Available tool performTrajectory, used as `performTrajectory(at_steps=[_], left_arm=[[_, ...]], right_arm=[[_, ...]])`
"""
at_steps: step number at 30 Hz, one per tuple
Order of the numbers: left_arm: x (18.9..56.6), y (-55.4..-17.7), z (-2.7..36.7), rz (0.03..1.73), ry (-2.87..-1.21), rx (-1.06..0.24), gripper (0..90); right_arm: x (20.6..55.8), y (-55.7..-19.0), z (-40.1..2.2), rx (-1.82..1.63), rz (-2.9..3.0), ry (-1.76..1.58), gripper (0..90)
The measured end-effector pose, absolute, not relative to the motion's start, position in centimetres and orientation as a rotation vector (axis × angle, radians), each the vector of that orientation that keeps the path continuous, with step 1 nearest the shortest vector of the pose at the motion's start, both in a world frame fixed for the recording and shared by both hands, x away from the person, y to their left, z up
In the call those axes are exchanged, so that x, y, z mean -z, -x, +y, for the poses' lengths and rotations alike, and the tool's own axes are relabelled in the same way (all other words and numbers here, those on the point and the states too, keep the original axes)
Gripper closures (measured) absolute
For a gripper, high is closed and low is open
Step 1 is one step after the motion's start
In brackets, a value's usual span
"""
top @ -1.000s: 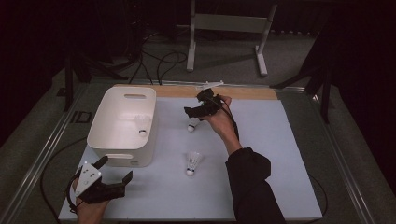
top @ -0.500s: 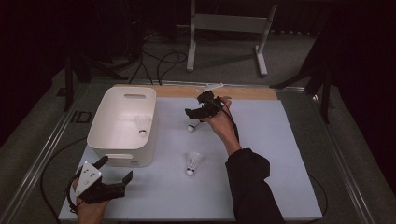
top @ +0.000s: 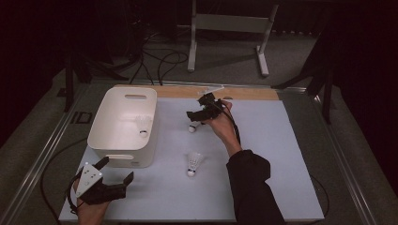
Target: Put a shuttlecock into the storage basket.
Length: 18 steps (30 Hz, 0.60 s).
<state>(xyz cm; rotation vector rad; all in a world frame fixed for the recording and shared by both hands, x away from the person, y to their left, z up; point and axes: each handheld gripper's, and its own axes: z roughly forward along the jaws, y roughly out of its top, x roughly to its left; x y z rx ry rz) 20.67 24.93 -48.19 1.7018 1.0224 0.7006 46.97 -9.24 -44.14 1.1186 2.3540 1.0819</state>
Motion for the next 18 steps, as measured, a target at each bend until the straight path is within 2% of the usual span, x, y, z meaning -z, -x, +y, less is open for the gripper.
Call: performTrajectory(at_steps=[18], left_arm=[[48.2, -20.6, 25.0, 1.021, -1.692, -0.703, 0.2]], right_arm=[[45.6, -47.7, -9.5, -1.058, 2.361, -1.152, 9.9]])
